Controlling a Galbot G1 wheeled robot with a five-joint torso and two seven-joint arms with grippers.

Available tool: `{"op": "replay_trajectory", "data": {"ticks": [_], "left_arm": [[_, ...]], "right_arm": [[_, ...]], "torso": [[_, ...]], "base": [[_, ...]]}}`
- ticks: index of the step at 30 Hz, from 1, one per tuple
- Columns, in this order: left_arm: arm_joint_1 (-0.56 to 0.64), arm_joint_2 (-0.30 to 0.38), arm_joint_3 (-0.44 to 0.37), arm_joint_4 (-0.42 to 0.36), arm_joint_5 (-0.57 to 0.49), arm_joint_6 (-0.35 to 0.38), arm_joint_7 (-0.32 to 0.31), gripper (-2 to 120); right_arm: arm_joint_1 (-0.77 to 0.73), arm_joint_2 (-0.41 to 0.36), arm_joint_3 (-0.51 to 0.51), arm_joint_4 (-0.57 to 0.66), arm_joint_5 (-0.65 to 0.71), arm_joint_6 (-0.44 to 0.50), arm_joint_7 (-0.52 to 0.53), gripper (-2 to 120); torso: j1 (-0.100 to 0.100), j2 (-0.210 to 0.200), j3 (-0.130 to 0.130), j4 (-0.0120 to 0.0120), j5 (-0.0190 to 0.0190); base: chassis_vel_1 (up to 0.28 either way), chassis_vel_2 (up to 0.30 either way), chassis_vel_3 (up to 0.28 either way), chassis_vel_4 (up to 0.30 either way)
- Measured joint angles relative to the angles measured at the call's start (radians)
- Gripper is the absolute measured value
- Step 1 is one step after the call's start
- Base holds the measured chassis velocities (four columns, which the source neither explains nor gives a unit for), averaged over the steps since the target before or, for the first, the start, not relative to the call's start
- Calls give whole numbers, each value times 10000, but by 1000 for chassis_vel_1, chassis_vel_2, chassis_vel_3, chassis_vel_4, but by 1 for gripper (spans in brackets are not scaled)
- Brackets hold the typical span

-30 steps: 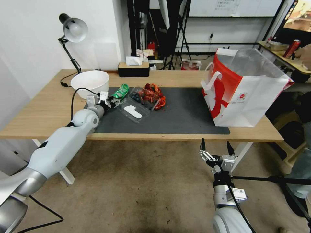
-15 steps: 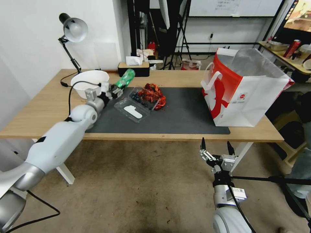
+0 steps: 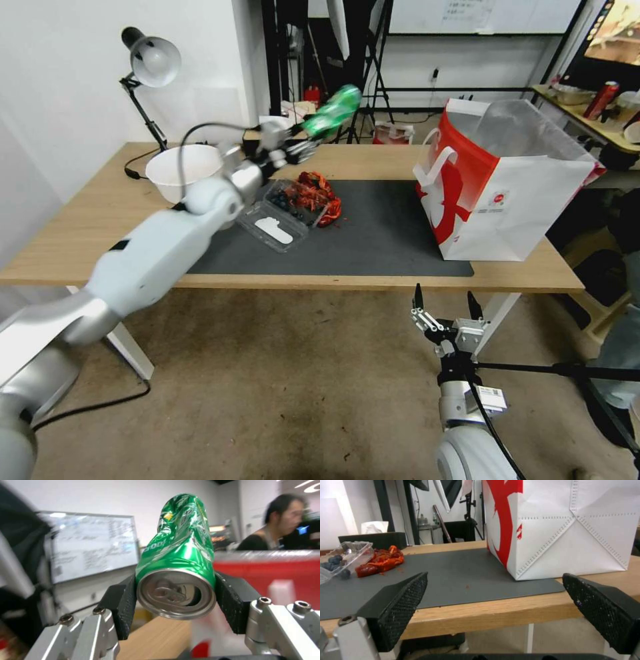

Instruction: Pick up the trash from the table and place it into the takeout bag.

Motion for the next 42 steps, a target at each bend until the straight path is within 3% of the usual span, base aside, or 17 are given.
{"op": "replay_trajectory", "data": {"ticks": [9,15,22,32,34,42], "left_arm": [[-1695,-1522,1328,536,-337,116,-95,52],[-2294,-2155,1832,924,-423,138,-75,52],[-2890,-3717,2612,2416,-420,92,236,52],[-2970,-4922,2822,3746,-183,41,559,52],[-2935,-4998,2822,3862,-88,40,559,54],[-2778,-4928,2749,3943,128,67,386,86]], "right_arm": [[38,71,11,-15,-3,4,3,100],[52,87,21,-18,-8,4,3,100],[116,157,-20,-49,-44,3,2,100],[76,199,29,-9,-41,12,1,100],[61,201,46,9,-35,20,3,100],[-5,232,54,29,-16,69,7,100]], "torso": [[0,0,0,2,-2],[0,0,0,3,-3],[0,-1,1,-3,-1],[0,0,0,0,-4],[0,-1,1,-1,-3],[0,0,1,2,-5]], "base": [[0,0,0,0],[0,0,0,0],[0,0,0,0],[0,0,0,0],[0,0,0,0],[0,0,0,0]]}}
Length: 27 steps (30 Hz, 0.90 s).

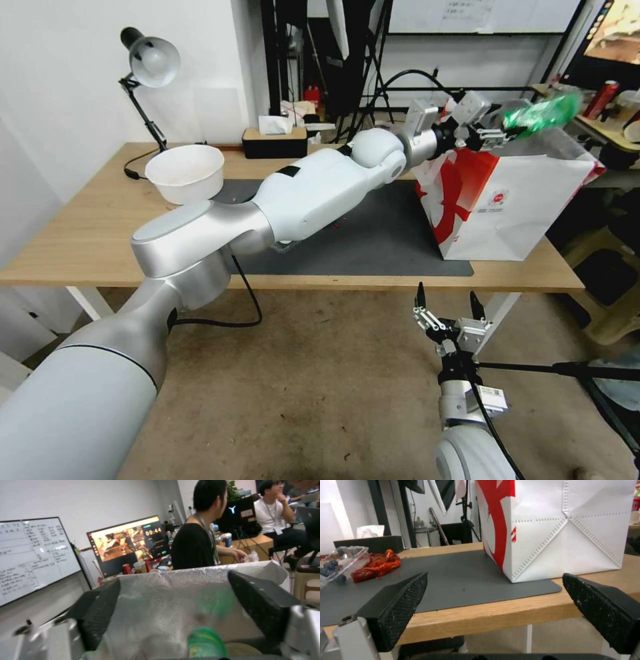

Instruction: Pick up the trash from the table and place it into the takeout bag.

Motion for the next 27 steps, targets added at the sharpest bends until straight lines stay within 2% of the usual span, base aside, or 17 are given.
{"op": "replay_trajectory", "data": {"ticks": [1,4,9,13,15,17,20,21,27], "left_arm": [[0,0,0,0,0,0,0,86],[83,221,-249,-254,15,32,-243,99],[231,764,-688,-874,-247,192,-846,100],[594,1690,-1308,-1586,-543,343,-1441,100],[689,1846,-1430,-1667,-571,353,-1538,100],[1030,2291,-1765,-1947,-664,420,-1858,100],[1201,2493,-1869,-2132,-707,497,-2008,100],[1637,2904,-2084,-2571,-791,685,-2391,100],[2431,3491,-2596,-3143,-837,841,-2883,100]], "right_arm": [[0,0,0,0,0,0,0,100],[14,17,-38,14,-7,0,-3,100],[22,18,-41,41,-11,-6,-5,100],[9,18,-26,49,-11,-6,-5,100],[8,18,-23,52,-11,-6,-6,100],[7,22,-7,64,-11,-9,-6,100],[8,25,-4,66,-11,-11,-5,100],[7,24,3,69,-11,-24,-5,100],[1,20,-2,69,-18,-50,-5,100]], "torso": [[0,0,0,0,0],[0,0,0,-3,0],[0,0,0,-1,-2],[0,0,0,2,-4],[0,0,0,2,-4],[0,0,0,2,-4],[0,0,0,-1,-3],[0,0,0,0,-3],[0,0,0,0,-2]], "base": [[0,0,0,0],[0,0,0,0],[0,0,0,0],[0,0,0,0],[0,0,0,0],[0,0,0,0],[0,0,0,0],[0,0,0,0],[0,0,0,0]]}}
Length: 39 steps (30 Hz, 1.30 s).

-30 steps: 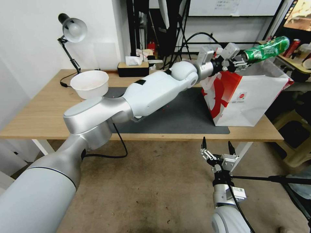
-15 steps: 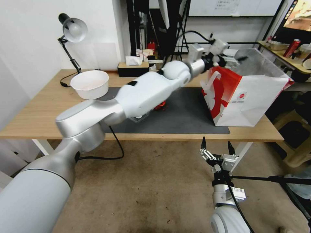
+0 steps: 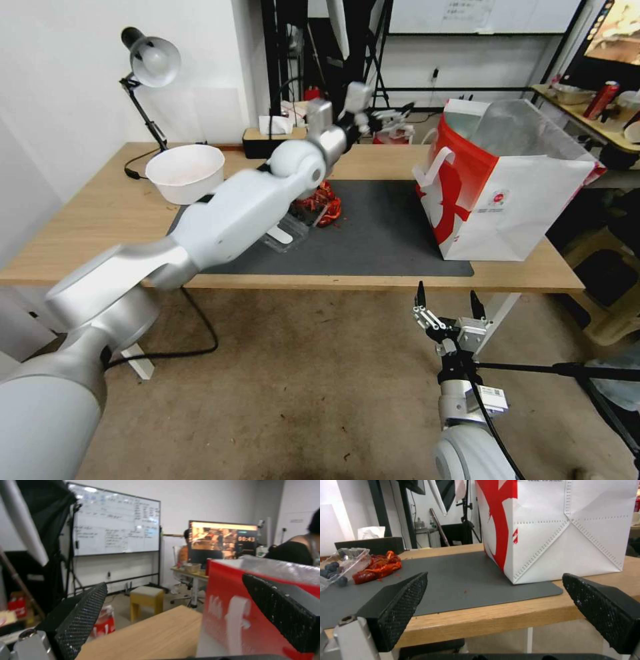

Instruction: Pick up the trash from the table and place it into the takeout bag.

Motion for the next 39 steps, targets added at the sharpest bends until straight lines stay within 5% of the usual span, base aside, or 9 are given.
{"op": "replay_trajectory", "data": {"ticks": [10,22,39], "left_arm": [[1363,1254,-987,-786,134,7,-113,100],[4273,3035,-3399,-2431,758,4,-143,100],[7870,4161,-5973,-4690,1745,-114,-347,100]], "right_arm": [[22,10,-44,-14,-37,-31,0,100],[67,25,-140,-90,-125,-73,-4,100],[84,35,-236,-156,-194,-65,-23,100]], "torso": [[0,0,0,0,-2],[0,0,-1,1,0],[-1,1,-1,0,2]], "base": [[0,0,0,0],[0,0,0,0],[0,0,0,0]]}}
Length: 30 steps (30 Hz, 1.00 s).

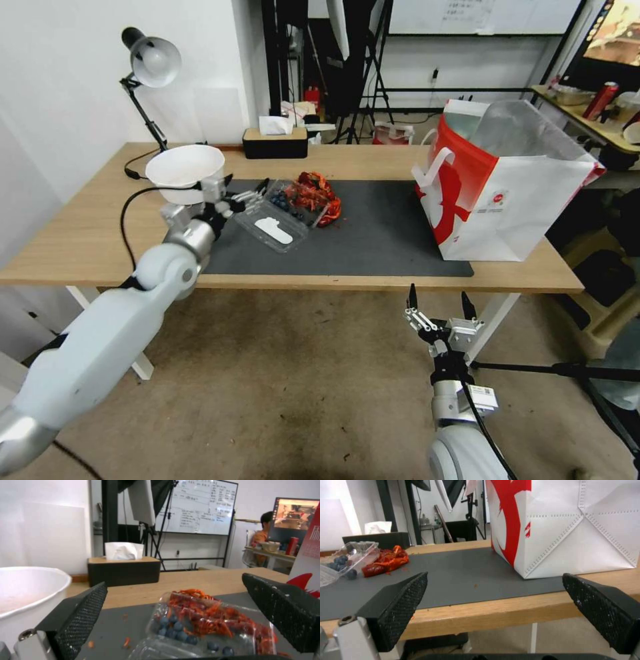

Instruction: Pick up the trash from the table and place it into the takeout bag.

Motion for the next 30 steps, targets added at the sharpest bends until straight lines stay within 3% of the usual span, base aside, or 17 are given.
{"op": "replay_trajectory", "data": {"ticks": [10,20,30], "left_arm": [[1946,-99,-1516,-1059,983,-384,-193,100],[4319,-1002,-3010,-1721,2887,-972,-262,100],[5656,-1837,-3832,-2008,3688,-1494,-178,100]], "right_arm": [[-21,29,-31,-22,-52,34,-13,100],[-93,34,-6,-34,-94,80,-21,100],[-133,19,21,-43,-110,130,-25,100]], "torso": [[1,1,1,0,1],[0,0,1,0,0],[0,0,0,0,2]], "base": [[0,0,0,0],[0,0,0,0],[0,0,0,0]]}}
